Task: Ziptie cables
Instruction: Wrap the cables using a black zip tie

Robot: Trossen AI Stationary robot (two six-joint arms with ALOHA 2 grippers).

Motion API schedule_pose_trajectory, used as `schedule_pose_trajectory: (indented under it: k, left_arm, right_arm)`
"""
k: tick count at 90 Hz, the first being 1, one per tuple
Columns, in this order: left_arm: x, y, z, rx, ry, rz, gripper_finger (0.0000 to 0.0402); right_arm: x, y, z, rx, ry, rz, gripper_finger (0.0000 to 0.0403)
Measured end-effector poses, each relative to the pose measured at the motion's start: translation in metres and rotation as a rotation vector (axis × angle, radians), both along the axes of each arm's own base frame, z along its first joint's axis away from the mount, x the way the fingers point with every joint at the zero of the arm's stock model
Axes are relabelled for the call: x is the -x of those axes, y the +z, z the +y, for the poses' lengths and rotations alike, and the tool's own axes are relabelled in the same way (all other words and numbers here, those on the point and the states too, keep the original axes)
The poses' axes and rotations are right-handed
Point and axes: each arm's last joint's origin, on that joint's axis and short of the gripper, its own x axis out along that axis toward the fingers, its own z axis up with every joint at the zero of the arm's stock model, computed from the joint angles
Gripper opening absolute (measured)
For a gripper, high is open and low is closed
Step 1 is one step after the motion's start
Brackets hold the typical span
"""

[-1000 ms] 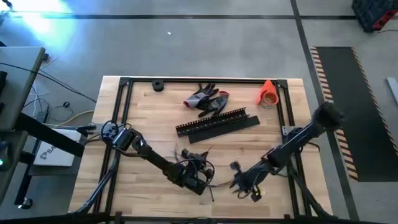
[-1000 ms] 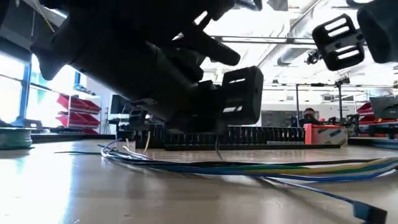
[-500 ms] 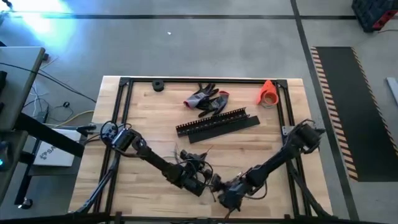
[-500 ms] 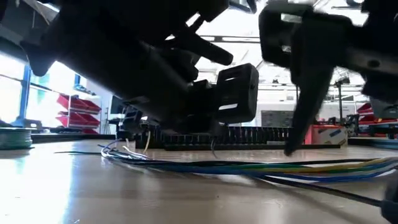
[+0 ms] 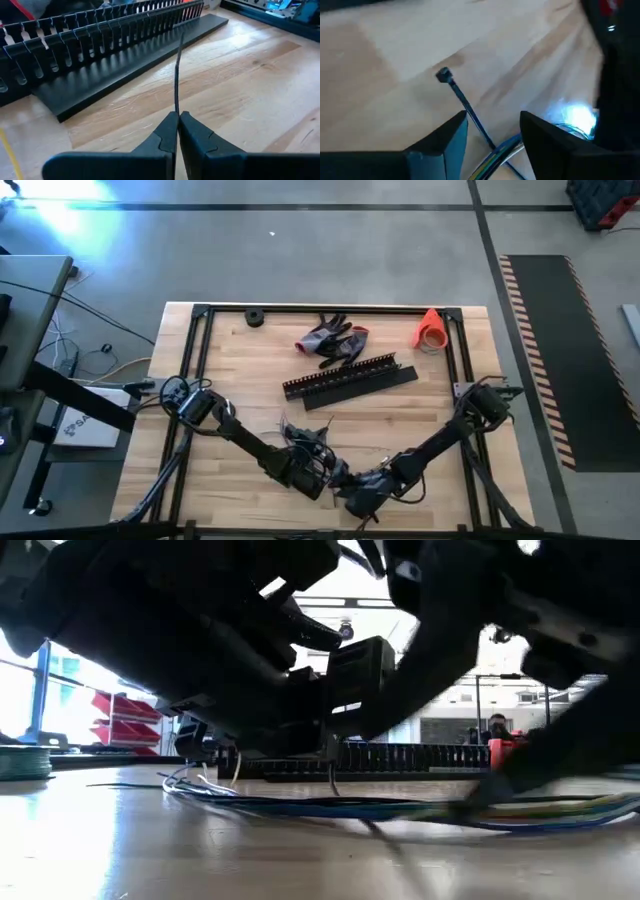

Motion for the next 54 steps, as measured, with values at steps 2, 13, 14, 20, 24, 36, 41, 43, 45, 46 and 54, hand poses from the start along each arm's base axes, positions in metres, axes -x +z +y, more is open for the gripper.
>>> schedule_pose_trajectory:
  k: [2,13,14,20,24,36,41,43,45,46,54]
  left_arm:
    - [0.000,0.000,-0.001,-0.005,0.000,-0.003,0.0000]
    - [0.003,0.003,-0.004,-0.027,0.000,-0.016,0.0000]
    - [0.003,0.003,-0.005,-0.028,0.000,-0.019,0.0000]
    - [0.004,0.005,-0.006,-0.033,0.007,-0.041,0.0000]
    - [0.004,0.006,-0.006,-0.036,0.011,-0.046,0.0000]
    - [0.005,0.006,-0.005,-0.027,0.030,-0.076,0.0000]
    - [0.006,0.005,-0.004,-0.019,0.038,-0.084,0.0000]
    - [0.006,0.005,-0.004,-0.016,0.041,-0.088,0.0000]
    - [0.006,0.005,-0.003,-0.013,0.045,-0.090,0.0000]
    - [0.006,0.005,-0.003,-0.011,0.047,-0.092,0.0000]
    - [0.006,0.005,-0.001,-0.002,0.060,-0.106,0.0000]
  right_arm:
    - [0.002,0.001,0.001,0.001,-0.016,-0.001,0.0158]
    - [0.012,0.016,0.006,-0.048,-0.069,0.002,0.0141]
    - [0.013,0.017,0.006,-0.060,-0.075,0.004,0.0140]
    - [0.019,0.025,0.008,-0.121,-0.112,0.022,0.0132]
    - [0.022,0.027,0.009,-0.142,-0.132,0.045,0.0127]
    - [0.027,0.027,0.013,-0.165,-0.098,0.087,0.0124]
    - [0.027,0.023,0.015,-0.173,-0.063,0.097,0.0124]
    - [0.026,0.022,0.015,-0.169,-0.044,0.104,0.0124]
    - [0.025,0.020,0.015,-0.175,-0.024,0.111,0.0124]
    - [0.024,0.020,0.015,-0.177,-0.011,0.114,0.0124]
    - [0.015,0.018,0.011,-0.207,0.068,0.125,0.0124]
